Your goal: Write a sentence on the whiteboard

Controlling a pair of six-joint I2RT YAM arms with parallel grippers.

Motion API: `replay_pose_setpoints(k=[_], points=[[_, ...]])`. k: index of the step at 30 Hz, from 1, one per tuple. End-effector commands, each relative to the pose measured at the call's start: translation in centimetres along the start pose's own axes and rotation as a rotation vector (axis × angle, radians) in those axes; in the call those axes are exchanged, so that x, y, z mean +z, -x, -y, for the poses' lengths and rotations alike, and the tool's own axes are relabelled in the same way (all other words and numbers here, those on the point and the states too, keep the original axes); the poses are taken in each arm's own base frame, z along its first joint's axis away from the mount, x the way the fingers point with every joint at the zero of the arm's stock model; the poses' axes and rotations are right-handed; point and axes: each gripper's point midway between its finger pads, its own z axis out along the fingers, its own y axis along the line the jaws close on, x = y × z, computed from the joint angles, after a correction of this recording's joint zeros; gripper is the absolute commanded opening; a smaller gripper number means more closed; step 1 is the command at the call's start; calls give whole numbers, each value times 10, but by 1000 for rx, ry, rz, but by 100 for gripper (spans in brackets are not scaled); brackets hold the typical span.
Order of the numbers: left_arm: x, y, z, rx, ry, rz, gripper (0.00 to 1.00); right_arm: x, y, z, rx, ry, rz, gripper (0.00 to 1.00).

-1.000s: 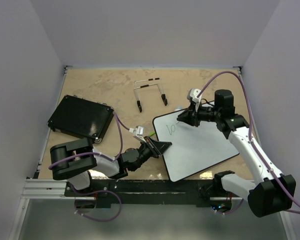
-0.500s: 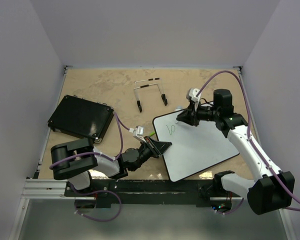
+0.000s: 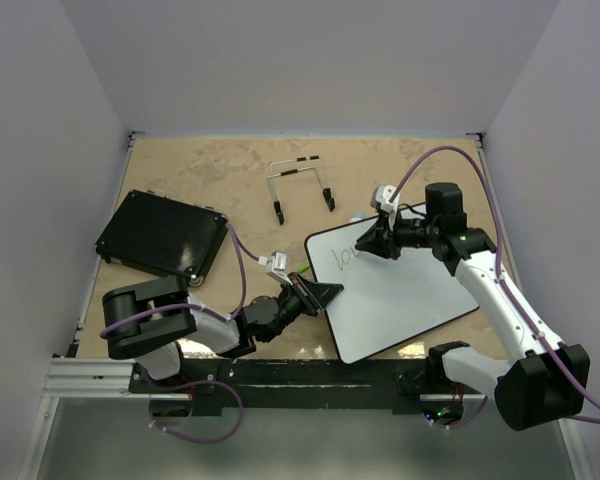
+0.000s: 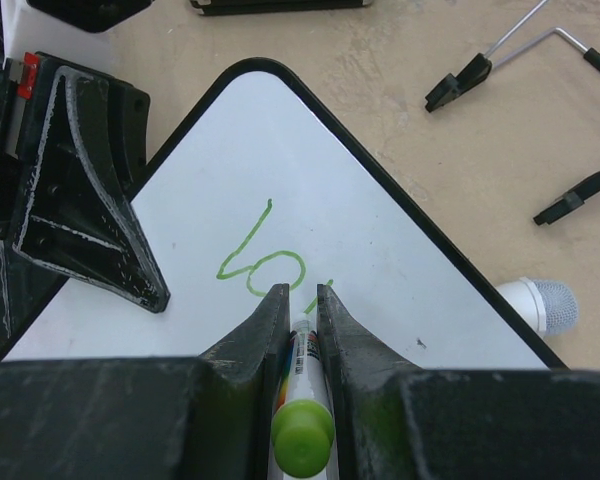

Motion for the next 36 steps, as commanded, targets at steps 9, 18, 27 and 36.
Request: replay_pose_setpoints(k=[9, 18, 27, 36], points=[[1, 19, 45, 27, -175, 65, 0, -5, 8, 6, -37, -43, -3, 0], [0, 19, 45, 27, -175, 65, 0, -4, 31, 29, -40, -128, 52, 0], [-1, 20, 44, 24, -174, 69, 0, -12, 46, 20, -61, -118, 90, 0], [-2, 20, 43, 22, -175, 70, 0, -13, 24, 5, -55, -62, 29, 0]])
